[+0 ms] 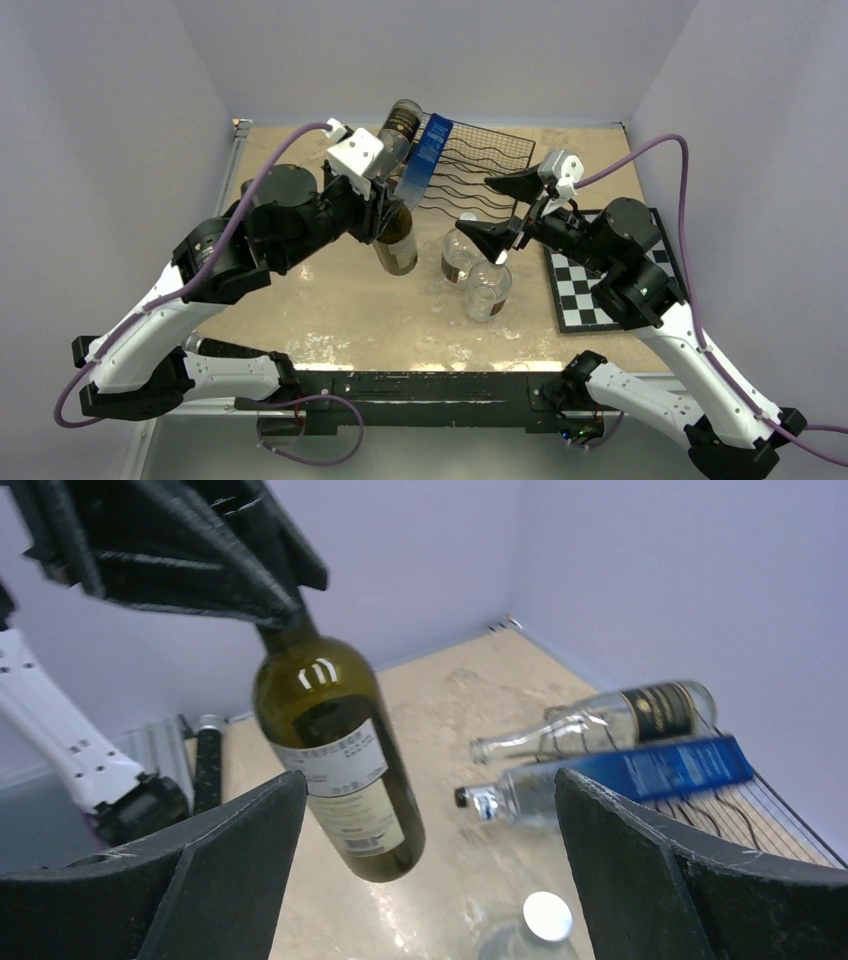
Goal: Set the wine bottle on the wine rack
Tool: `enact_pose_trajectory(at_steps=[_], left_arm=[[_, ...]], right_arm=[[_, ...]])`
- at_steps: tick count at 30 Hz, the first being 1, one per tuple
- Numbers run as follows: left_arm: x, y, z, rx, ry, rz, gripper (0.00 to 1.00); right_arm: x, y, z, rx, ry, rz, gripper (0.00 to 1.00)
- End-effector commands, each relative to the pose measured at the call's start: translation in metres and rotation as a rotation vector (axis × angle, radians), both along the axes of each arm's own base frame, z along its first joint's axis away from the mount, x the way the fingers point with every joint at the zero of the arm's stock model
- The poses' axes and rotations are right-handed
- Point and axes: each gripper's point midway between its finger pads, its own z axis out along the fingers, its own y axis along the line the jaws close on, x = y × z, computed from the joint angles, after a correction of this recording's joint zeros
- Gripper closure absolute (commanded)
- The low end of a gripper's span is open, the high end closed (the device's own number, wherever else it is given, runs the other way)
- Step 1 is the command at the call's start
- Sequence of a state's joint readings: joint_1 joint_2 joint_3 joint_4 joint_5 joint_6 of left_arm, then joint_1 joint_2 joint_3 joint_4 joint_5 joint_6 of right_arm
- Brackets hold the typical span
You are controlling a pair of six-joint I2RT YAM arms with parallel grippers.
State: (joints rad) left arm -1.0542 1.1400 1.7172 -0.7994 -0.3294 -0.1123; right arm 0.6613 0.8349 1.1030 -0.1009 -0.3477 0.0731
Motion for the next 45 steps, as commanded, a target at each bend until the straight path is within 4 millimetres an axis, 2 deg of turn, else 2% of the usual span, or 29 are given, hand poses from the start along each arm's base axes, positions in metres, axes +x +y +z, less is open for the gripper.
enact_pose_trajectory(at_steps=[1,6,13,17,23,32,45], left_arm=[[-0.001,0.018,0.053,-0.125,-0.044,0.059,1.00],[-0.003,0.020,0.070,-0.145,-0.061,0.050,1.00],[-0.007,0.020,0.083,-0.163,-0.081,0.026,1.00],[-0.008,0.019,0.086,-0.163,-0.082,0.018,1.00],[-0.011,0.021,0.090,-0.177,-0.085,0.010,1.00],[-0.012,0.031,0.100,-0.199,-0.111,0.027,1.00],[-0.015,0.037,0.110,-0.217,-0.142,0.024,1.00]], right_arm=[[-0.029,0.026,0.028,0.052,-0.117,0.219,0.01],[-0.031,0.052,0.027,-0.012,-0.179,0.267,0.01],[-0.028,0.096,0.009,-0.029,-0.172,0.336,0.01],[-0.020,0.116,-0.003,-0.031,-0.160,0.345,0.01],[-0.001,0.131,-0.022,-0.038,-0.135,0.308,0.01],[0.001,0.142,-0.055,-0.078,-0.075,0.340,0.01],[0.008,0.163,-0.083,-0.109,-0.053,0.381,0.02]])
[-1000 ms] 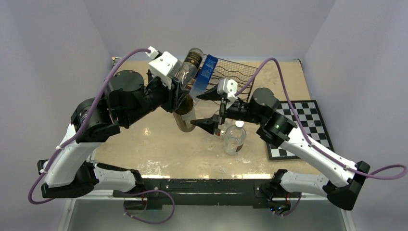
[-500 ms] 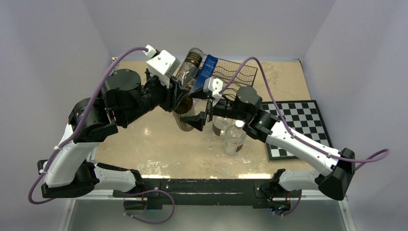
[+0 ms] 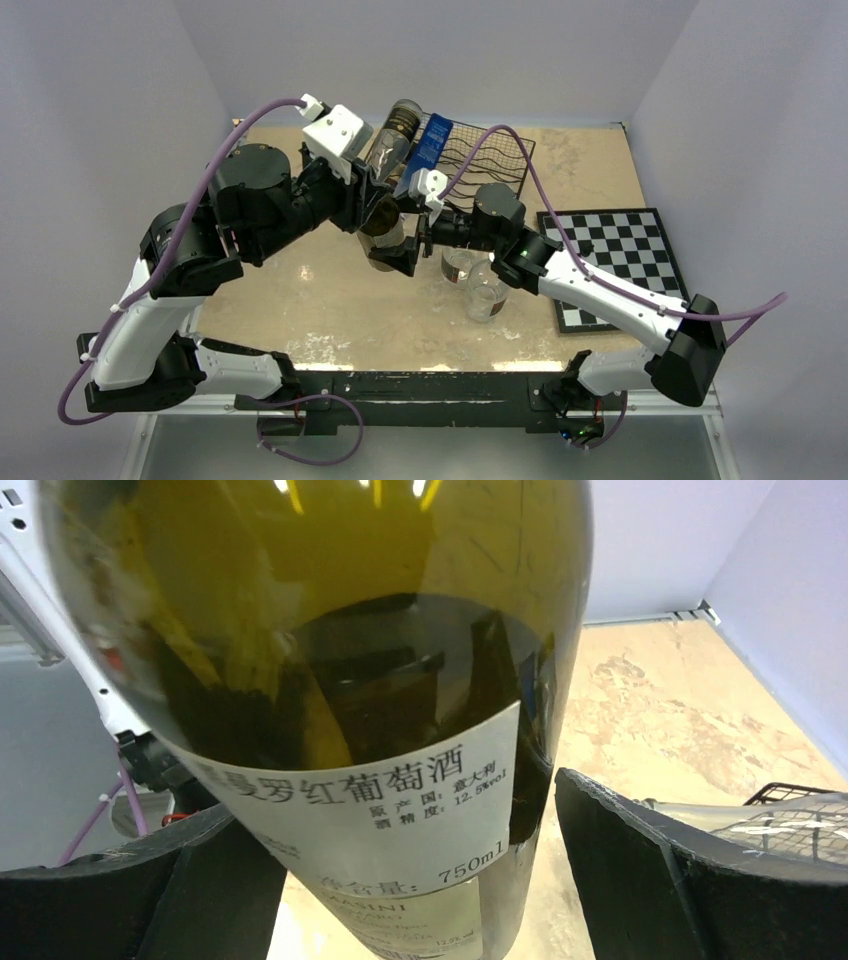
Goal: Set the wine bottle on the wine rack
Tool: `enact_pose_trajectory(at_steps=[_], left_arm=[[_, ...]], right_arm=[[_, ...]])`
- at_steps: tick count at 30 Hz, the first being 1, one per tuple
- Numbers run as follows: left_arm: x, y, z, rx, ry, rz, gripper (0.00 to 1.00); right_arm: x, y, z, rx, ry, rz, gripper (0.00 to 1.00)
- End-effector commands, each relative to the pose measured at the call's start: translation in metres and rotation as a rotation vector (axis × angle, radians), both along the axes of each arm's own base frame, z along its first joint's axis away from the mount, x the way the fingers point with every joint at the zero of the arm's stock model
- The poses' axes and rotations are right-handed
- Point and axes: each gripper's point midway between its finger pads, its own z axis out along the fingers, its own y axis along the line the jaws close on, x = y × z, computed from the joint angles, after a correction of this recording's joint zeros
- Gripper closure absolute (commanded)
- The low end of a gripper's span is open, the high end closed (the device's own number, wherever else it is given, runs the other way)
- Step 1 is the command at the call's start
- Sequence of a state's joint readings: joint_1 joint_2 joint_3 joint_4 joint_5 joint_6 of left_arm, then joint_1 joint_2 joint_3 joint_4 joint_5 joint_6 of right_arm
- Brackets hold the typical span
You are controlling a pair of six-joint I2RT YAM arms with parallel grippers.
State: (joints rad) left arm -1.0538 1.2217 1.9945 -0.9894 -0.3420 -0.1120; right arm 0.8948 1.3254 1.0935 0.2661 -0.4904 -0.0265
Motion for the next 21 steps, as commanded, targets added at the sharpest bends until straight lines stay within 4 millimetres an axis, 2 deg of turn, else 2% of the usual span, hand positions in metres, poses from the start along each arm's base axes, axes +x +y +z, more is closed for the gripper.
enact_pose_trajectory(at_steps=[1,7,9,10,15,16,18,19,21], left_arm=[[-0.008,0.020,0.071,-0.216,-0.140,0.011,1.00],[-0.009,0.025,0.076,-0.225,-0.154,0.017,1.00],[-0.010,0.025,0.077,-0.227,-0.156,0.016,1.00],[-0.010,0.026,0.077,-0.226,-0.157,0.016,1.00],[-0.009,0.027,0.075,-0.222,-0.161,0.019,1.00],[-0.010,0.028,0.076,-0.227,-0.165,0.020,1.00],[-0.010,0.029,0.076,-0.229,-0.171,0.021,1.00],[-0.010,0.030,0.075,-0.228,-0.175,0.021,1.00],[-0.013,0.031,0.075,-0.237,-0.189,0.007,1.00]], right_arm=[[0.000,0.009,0.007,0.037,-0.049,0.014,0.02],[0.003,0.019,-0.002,0.037,-0.087,0.003,0.02],[0.006,0.021,0.001,0.038,-0.098,-0.006,0.07],[0.008,0.021,0.001,0.039,-0.100,-0.015,0.13],[0.019,0.014,0.015,0.062,-0.127,-0.094,0.53],[0.021,0.012,0.018,0.066,-0.137,-0.112,0.63],[0.026,0.006,0.024,0.070,-0.163,-0.154,0.93],[0.031,0.002,0.029,0.077,-0.177,-0.192,1.00],[0.038,-0.007,0.038,0.080,-0.218,-0.250,1.00]])
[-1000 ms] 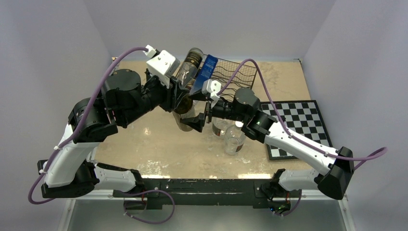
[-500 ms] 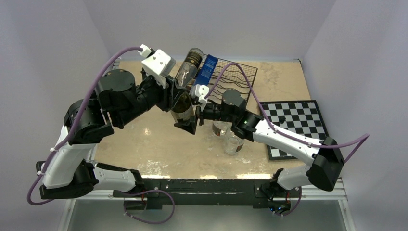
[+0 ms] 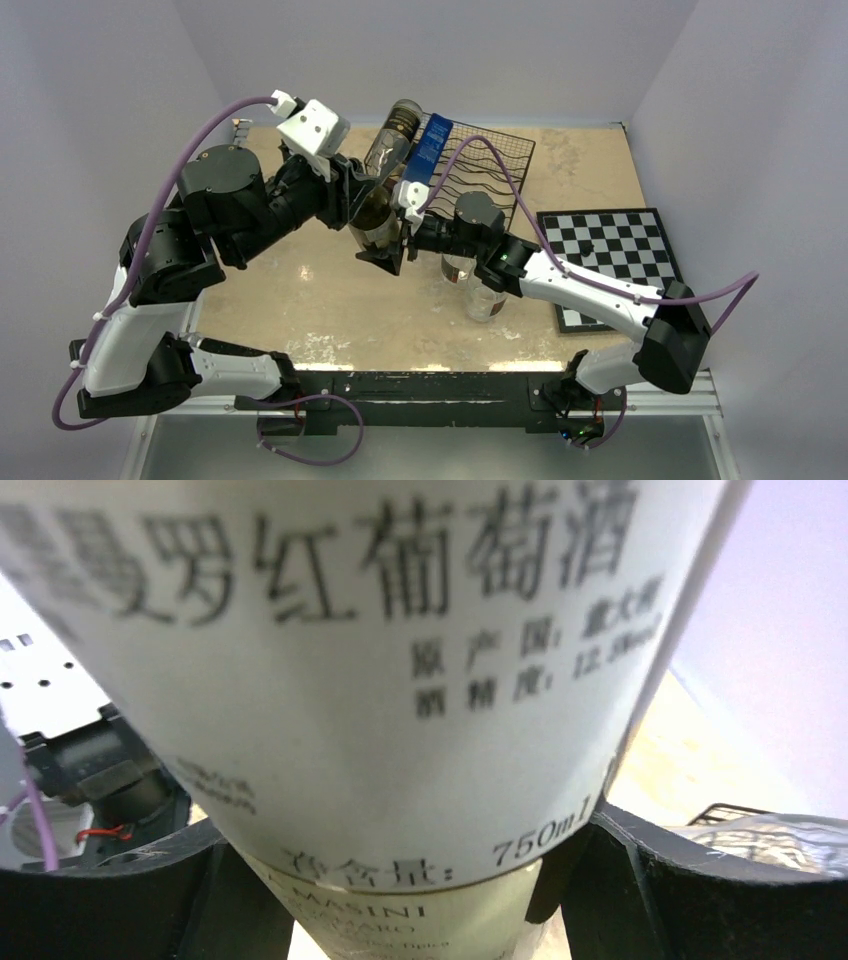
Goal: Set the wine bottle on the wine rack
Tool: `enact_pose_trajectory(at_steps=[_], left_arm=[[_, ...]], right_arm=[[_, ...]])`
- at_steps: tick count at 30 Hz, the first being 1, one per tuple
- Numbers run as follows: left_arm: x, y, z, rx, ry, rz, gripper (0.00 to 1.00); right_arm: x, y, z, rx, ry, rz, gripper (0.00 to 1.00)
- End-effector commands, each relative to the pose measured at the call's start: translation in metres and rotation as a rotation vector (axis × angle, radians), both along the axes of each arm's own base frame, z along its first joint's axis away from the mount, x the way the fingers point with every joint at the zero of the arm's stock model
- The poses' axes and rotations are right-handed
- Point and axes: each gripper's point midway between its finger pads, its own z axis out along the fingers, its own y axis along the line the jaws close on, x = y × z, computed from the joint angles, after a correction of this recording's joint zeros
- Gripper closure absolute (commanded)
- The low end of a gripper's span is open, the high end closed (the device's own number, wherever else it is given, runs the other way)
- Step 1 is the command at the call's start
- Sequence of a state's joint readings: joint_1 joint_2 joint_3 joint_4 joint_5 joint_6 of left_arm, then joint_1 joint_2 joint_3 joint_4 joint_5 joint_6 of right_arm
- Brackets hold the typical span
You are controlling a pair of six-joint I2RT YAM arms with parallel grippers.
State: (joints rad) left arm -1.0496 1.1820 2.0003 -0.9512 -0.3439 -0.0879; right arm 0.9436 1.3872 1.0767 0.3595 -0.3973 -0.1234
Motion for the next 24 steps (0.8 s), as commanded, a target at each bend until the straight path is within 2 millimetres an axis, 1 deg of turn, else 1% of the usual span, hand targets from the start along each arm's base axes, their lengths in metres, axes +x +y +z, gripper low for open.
enact_pose_trajectory(at_steps=[1,2,3,5,7,8,9,12,14,15,18,21,24], left_arm=[[-0.010,0.018,0.053,-0.186,-0.140,-0.004,1.00],[-0.011,0.018,0.052,-0.190,-0.148,-0.011,1.00],[-0.013,0.019,0.052,-0.195,-0.156,-0.019,0.97],[-0.016,0.020,0.053,-0.213,-0.165,-0.033,0.84],[-0.023,0.020,0.060,-0.252,-0.168,-0.062,0.65],[-0.028,0.017,0.064,-0.261,-0.173,-0.097,0.55],[-0.031,0.014,0.067,-0.265,-0.177,-0.122,0.48],[-0.030,0.013,0.066,-0.256,-0.177,-0.121,0.39],[-0.024,0.015,0.061,-0.243,-0.171,-0.085,0.26],[-0.022,0.016,0.059,-0.238,-0.166,-0.070,0.21],[-0.016,0.022,0.054,-0.232,-0.156,-0.019,0.12],[-0.013,0.029,0.055,-0.236,-0.157,0.016,0.10],[-0.013,0.028,0.057,-0.257,-0.131,0.018,0.10]], right_arm=[[0.033,-0.031,0.056,0.100,-0.145,-0.237,1.00],[0.038,-0.037,0.063,0.106,-0.174,-0.275,1.00],[0.043,-0.044,0.071,0.111,-0.208,-0.319,1.00],[0.051,-0.058,0.086,0.094,-0.281,-0.396,1.00],[0.054,-0.068,0.104,0.054,-0.387,-0.433,1.00],[0.056,-0.074,0.110,0.036,-0.424,-0.460,1.00],[0.058,-0.081,0.121,0.026,-0.471,-0.493,1.00],[0.060,-0.097,0.143,0.026,-0.563,-0.558,1.00],[0.062,-0.108,0.156,0.034,-0.617,-0.611,1.00],[0.064,-0.112,0.161,0.035,-0.643,-0.638,1.00],[0.070,-0.124,0.170,-0.003,-0.733,-0.717,1.00],[0.074,-0.131,0.174,-0.057,-0.842,-0.762,1.00],[0.075,-0.134,0.174,-0.100,-0.939,-0.793,1.00]])
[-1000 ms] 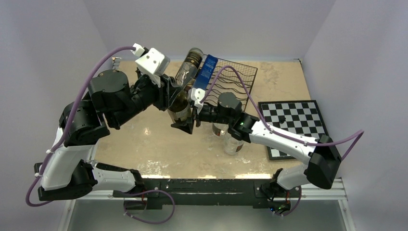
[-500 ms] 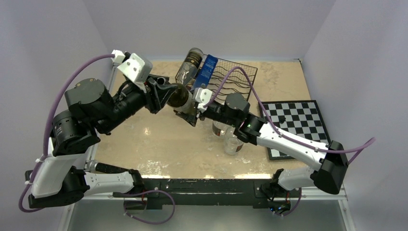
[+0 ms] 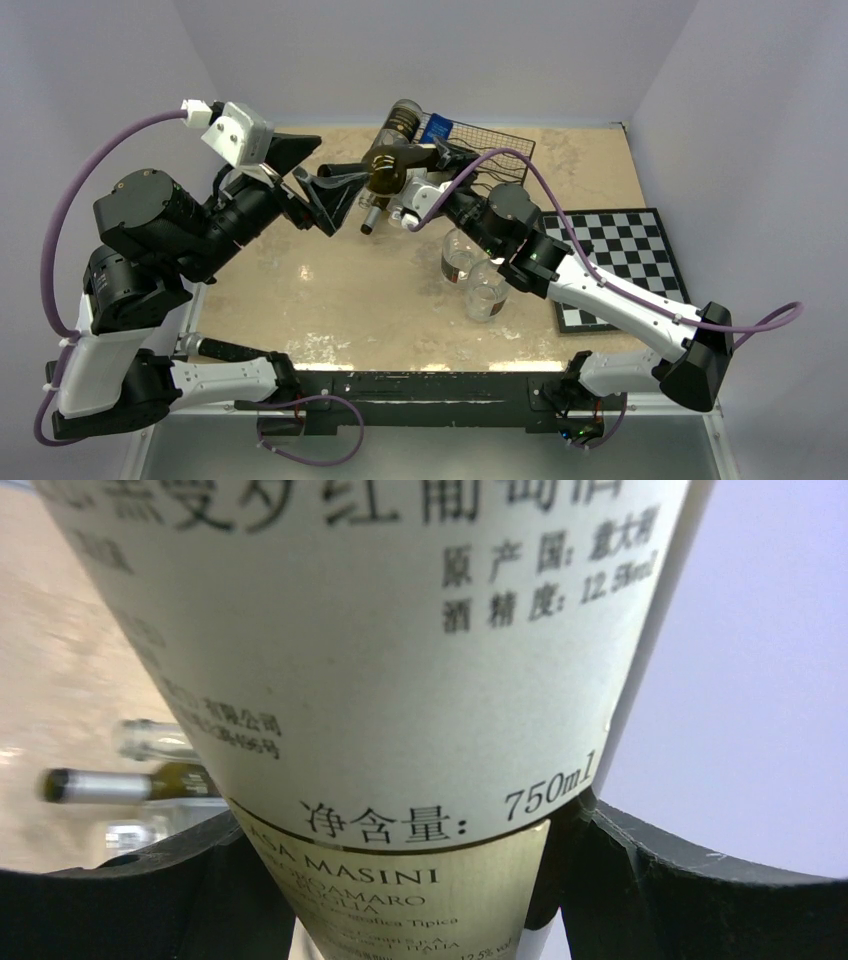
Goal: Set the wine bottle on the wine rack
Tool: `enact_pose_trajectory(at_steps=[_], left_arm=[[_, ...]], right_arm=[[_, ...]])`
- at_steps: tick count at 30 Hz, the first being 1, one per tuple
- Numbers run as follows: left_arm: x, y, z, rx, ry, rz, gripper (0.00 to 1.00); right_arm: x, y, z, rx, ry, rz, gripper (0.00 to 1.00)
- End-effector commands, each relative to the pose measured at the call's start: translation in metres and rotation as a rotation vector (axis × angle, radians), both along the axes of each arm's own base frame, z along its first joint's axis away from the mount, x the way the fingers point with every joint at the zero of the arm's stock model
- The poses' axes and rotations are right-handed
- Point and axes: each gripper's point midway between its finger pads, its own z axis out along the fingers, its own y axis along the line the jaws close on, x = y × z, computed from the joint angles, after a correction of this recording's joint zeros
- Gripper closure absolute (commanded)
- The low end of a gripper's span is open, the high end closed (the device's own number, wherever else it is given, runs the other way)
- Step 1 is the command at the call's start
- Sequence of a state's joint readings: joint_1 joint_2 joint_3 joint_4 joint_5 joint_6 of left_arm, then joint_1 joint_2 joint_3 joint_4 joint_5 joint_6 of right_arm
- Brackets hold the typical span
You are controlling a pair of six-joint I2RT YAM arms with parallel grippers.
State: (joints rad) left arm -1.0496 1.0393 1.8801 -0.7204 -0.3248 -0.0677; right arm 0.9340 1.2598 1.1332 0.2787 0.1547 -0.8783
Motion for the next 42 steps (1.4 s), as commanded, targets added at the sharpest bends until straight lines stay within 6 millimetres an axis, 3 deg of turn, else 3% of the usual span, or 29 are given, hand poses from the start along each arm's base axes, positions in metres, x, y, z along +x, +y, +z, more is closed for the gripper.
enact_pose_trajectory(at_steps=[1,9,16,20,24,32,42], left_arm=[[0.002,0.003,0.011,-0.056,0.035,0.026,0.10],[0.012,-0.022,-0.025,0.095,0.203,0.025,0.11],[0.006,-0.038,-0.065,0.205,0.365,-0.048,0.18],[0.005,-0.030,-0.092,0.291,0.447,-0.034,0.22],[0.006,-0.014,-0.103,0.321,0.471,-0.036,0.29],[-0.002,-0.034,-0.139,0.438,0.531,-0.176,0.30],[0.006,-0.049,-0.154,0.501,0.550,-0.213,0.32]], right_arm=[[-0.009,-0.038,0.095,0.109,-0.339,-0.127,1.00],[-0.003,-0.041,0.070,-0.014,-0.393,-0.183,1.00],[-0.007,-0.054,0.069,-0.064,-0.487,-0.240,1.00],[-0.011,-0.062,0.066,-0.068,-0.503,-0.249,1.00],[-0.014,-0.066,0.061,-0.080,-0.486,-0.224,1.00],[-0.017,-0.069,0.063,-0.092,-0.503,-0.222,1.00],[-0.018,-0.069,0.057,-0.137,-0.506,-0.220,1.00]])
